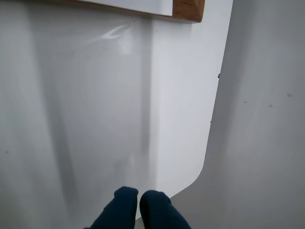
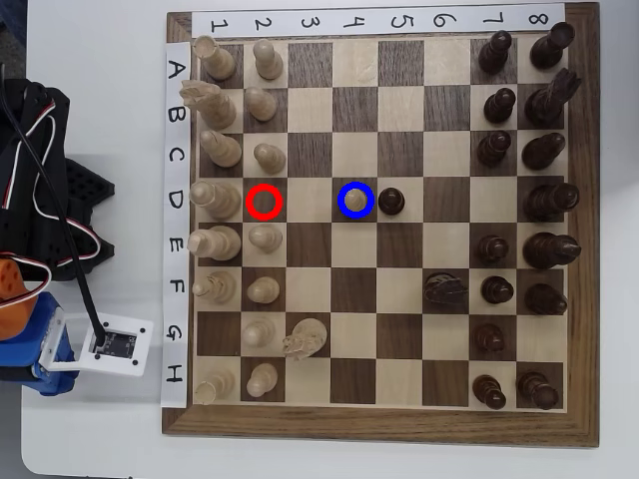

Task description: Move the piece to destination

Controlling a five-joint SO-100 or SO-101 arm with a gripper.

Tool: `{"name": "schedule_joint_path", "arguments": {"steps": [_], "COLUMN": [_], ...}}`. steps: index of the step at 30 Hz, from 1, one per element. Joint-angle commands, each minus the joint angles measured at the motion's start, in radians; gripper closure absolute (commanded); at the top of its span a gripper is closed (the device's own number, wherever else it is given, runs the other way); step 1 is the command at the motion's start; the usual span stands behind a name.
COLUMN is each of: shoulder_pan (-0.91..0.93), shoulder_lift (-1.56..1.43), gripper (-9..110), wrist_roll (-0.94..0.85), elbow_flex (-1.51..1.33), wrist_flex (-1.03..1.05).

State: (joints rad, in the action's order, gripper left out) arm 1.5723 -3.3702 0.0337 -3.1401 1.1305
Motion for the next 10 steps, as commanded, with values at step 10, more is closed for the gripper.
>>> {"name": "schedule_joint_path", "arguments": {"steps": [10], "shoulder_pan": [0.023], "shoulder_lift": [-0.061], "gripper": [101], "wrist_roll": [-0.006], "elbow_flex": [0.020], "wrist_flex": [-0.011]}}
